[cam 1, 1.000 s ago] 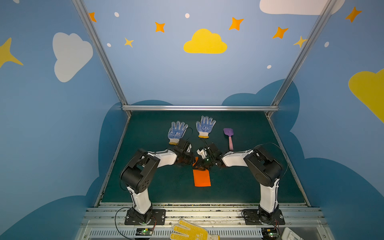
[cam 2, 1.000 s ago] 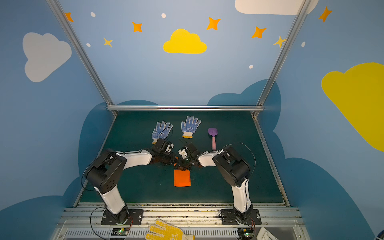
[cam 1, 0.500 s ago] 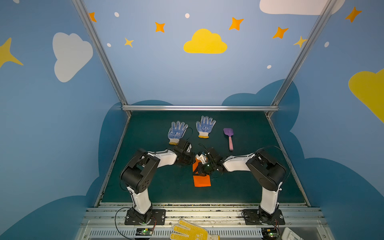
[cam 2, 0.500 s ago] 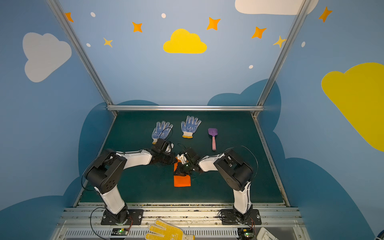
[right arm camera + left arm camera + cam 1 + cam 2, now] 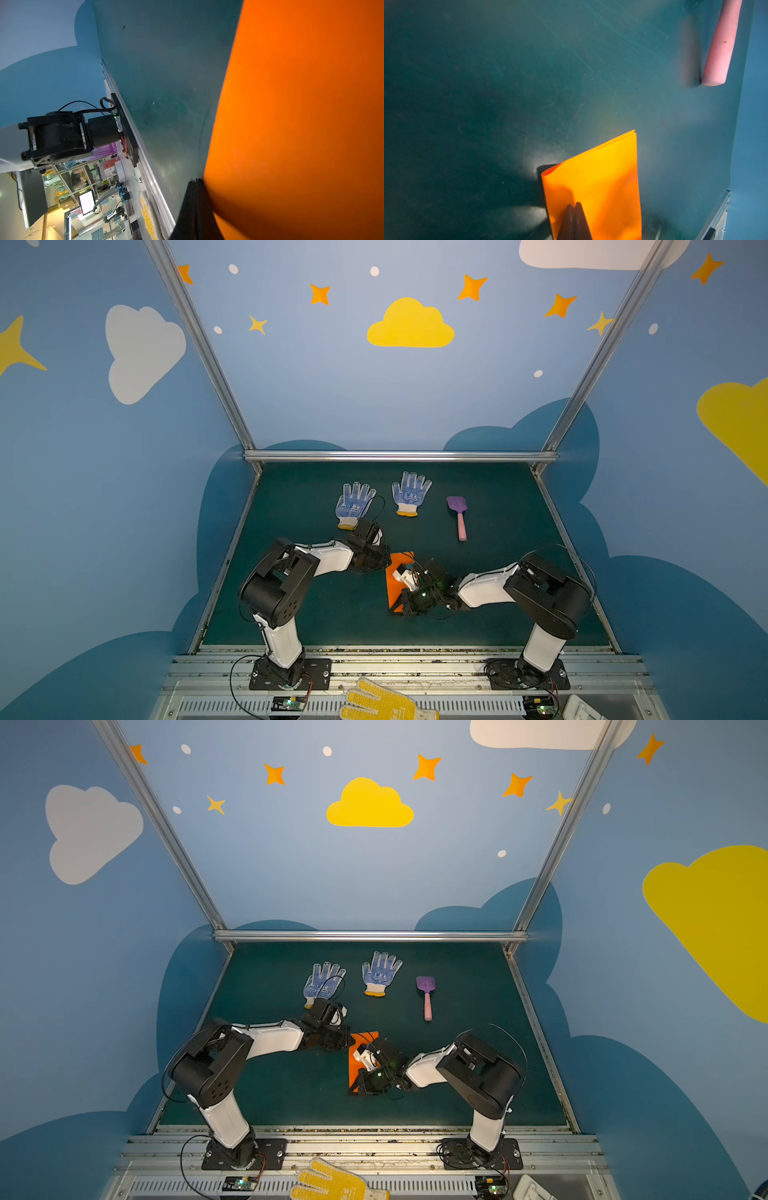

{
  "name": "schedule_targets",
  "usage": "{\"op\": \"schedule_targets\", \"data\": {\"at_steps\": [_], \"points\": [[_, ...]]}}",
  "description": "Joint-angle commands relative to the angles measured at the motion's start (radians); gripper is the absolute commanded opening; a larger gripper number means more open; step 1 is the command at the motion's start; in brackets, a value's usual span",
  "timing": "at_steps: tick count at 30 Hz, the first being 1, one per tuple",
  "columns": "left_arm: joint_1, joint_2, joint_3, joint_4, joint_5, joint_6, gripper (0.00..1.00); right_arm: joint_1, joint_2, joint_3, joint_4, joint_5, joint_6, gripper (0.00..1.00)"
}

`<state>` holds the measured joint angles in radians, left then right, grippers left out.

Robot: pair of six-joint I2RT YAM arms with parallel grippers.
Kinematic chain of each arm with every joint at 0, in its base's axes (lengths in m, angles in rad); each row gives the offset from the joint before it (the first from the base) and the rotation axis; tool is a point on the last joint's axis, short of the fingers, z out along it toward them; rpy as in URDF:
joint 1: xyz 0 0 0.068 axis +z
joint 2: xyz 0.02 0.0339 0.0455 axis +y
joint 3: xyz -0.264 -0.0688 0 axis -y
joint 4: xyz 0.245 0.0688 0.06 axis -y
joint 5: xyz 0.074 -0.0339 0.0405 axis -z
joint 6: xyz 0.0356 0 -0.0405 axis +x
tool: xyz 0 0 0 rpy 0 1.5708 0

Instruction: Fold a paper plane with a square sheet of paper (fold left side to right side)

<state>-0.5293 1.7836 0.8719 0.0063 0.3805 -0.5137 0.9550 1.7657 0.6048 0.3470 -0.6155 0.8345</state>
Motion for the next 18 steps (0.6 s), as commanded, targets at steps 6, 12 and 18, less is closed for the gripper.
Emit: {"op": "schedule_targets", "data": {"at_steps": [6,12,18], "points": [[-0.001,0.029,-0.034,-0.048,-0.041,-0.015,0.04,0.009,-0.133,-0.113,-0.346,0.091,0.015,0.00],[-0.004,0.027,-0.039,-0.032,-0.034,-0.026,0.04,-0.017,-0.295,0.012,-0.520,0.114,-0.019,0.00],[-0.011,0.027,-0.042,-0.019,-0.031,-0.035,0.04,-0.043,-0.235,0.148,-0.530,0.114,-0.034,0.00]]}}
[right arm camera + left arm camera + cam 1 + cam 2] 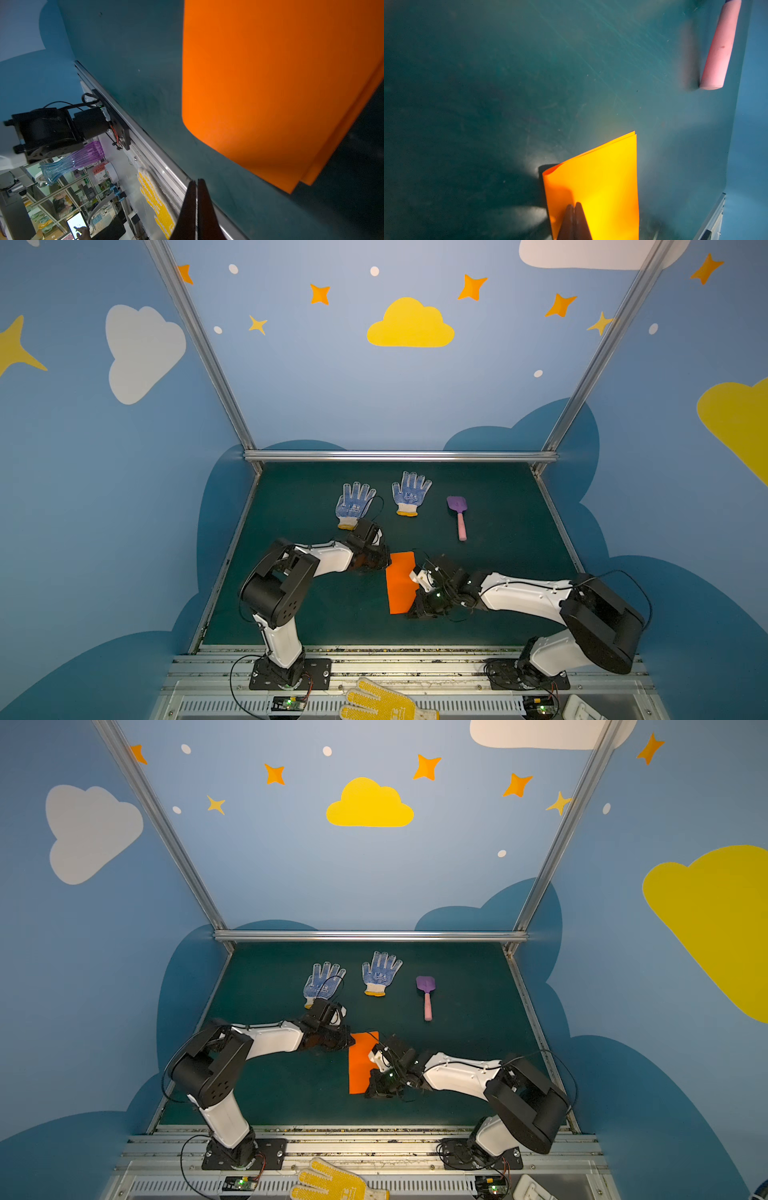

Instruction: Fold a paper plane with a square sheet of paper (fold left side to right side)

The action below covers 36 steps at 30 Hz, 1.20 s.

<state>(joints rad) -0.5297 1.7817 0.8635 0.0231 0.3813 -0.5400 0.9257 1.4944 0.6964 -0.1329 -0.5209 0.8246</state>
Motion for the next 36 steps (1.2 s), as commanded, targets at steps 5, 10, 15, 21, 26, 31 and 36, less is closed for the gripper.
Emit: {"op": "schedule_targets", "data": {"at_steps": [5,10,15,21,26,31,36], "points": [[-0.013,0.033,-0.035,-0.035,-0.031,-0.011,0.04,-0.024,0.185,0.151,0.042,-0.006,0.005,0.00],[-0.015,0.033,-0.038,-0.037,-0.030,-0.008,0.04,-0.025,0.283,0.208,0.118,-0.019,0.033,0.00],[-0.016,0.029,-0.036,-0.040,-0.028,-0.008,0.04,-0.025,0.332,0.193,0.153,-0.030,0.041,0.00],[-0.015,0.027,-0.037,-0.034,-0.019,-0.018,0.04,-0.032,0.348,0.097,0.190,-0.013,0.055,0.00],[0.000,0.039,-0.028,-0.034,-0.028,-0.020,0.04,-0.037,0.352,0.024,0.235,0.005,0.082,0.00],[0.044,0.078,0.018,-0.050,-0.014,-0.004,0.04,-0.040,0.356,-0.017,0.261,0.021,0.097,0.00],[0.085,0.129,0.093,-0.084,-0.009,0.027,0.04,-0.041,0.369,-0.047,0.283,0.026,0.108,0.00]]}}
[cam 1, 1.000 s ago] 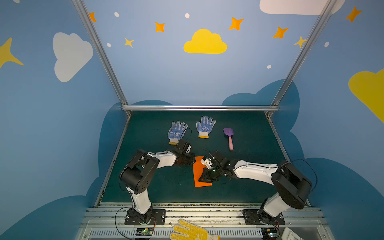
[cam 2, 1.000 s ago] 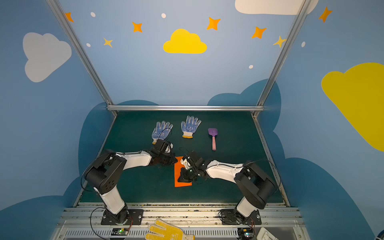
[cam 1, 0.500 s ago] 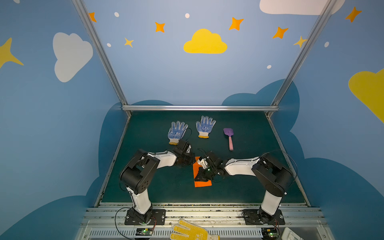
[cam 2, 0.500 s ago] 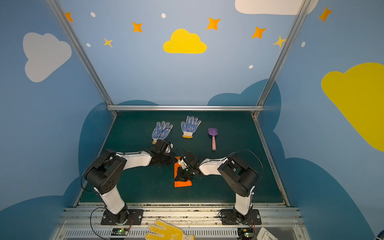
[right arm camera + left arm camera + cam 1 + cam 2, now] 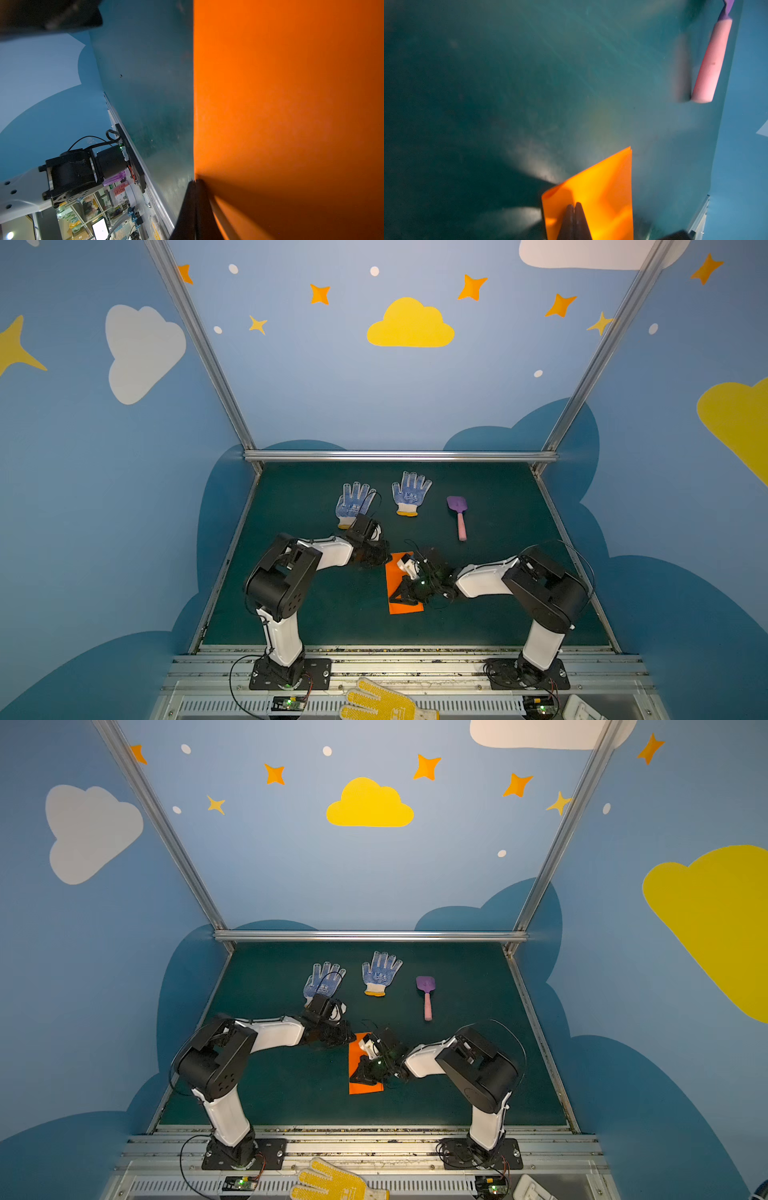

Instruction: Fold a paper plane with a square sheet of paper (fold left side to right side)

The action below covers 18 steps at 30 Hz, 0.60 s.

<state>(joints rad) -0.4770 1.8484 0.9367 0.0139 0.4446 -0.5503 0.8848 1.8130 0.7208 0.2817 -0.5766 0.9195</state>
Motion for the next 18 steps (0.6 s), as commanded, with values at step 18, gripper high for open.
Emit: {"op": "schedule_targets", "data": {"at_steps": [18], "points": [[0.079,-0.144,0.023,-0.111,0.038,0.052,0.04,0.004,0.039,-0.077,-0.133,0.093,0.025,0.00]]}}
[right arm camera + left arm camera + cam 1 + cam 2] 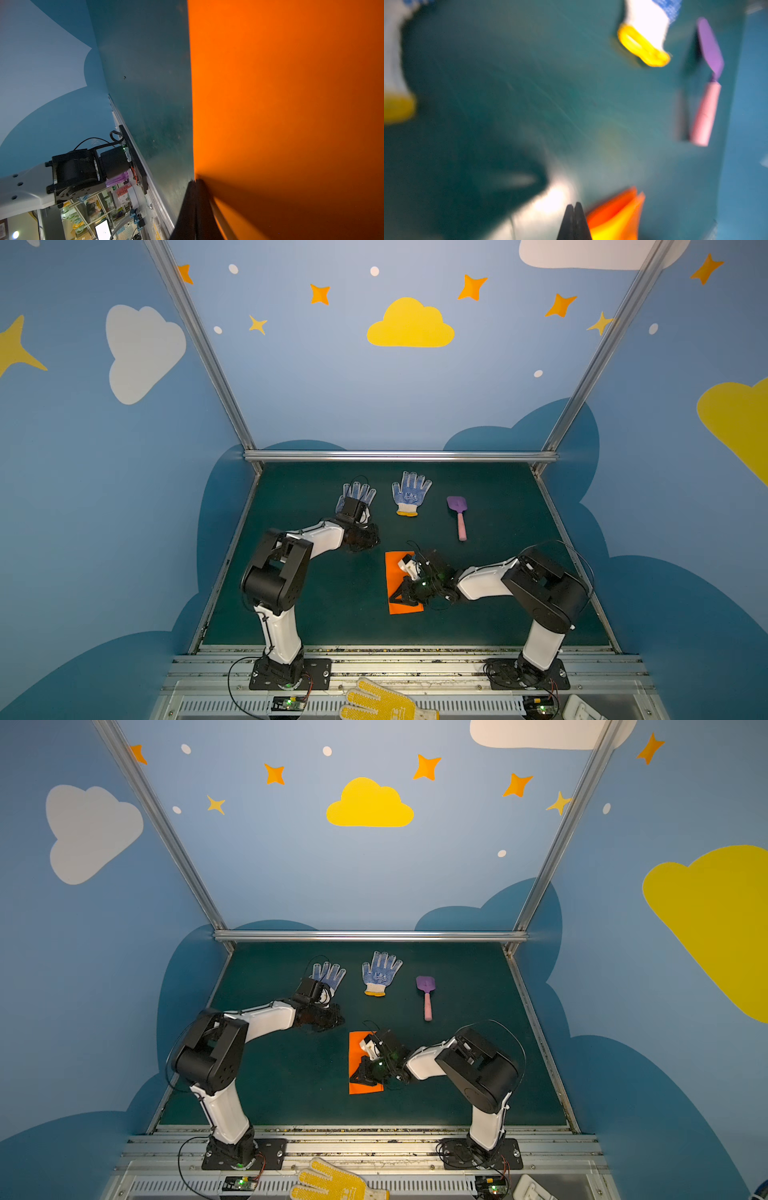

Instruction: Fold a paper plane with a square sheet of paper (fold left side to right side)

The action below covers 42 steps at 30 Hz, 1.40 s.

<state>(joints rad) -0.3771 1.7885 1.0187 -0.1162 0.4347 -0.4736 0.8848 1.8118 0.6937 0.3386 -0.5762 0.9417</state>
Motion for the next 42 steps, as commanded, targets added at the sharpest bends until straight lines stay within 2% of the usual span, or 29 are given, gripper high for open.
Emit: {"op": "schedule_targets", "data": {"at_steps": [1,9,17,26,42], "points": [[-0.031,-0.115,-0.097,0.038,0.057,-0.043,0.04,0.003,0.040,-0.048,-0.191,0.094,0.003,0.00],[-0.131,-0.270,-0.322,0.166,0.069,-0.137,0.04,0.003,0.048,-0.044,-0.195,0.095,0.005,0.00],[-0.176,-0.222,-0.391,0.259,0.057,-0.170,0.04,0.004,0.050,-0.037,-0.202,0.095,0.003,0.00],[-0.162,-0.132,-0.391,0.284,0.012,-0.171,0.04,0.005,0.053,-0.041,-0.196,0.092,0.005,0.00],[-0.050,0.021,-0.294,0.274,-0.012,-0.141,0.04,0.008,0.061,-0.064,-0.164,0.090,0.020,0.00]]}}
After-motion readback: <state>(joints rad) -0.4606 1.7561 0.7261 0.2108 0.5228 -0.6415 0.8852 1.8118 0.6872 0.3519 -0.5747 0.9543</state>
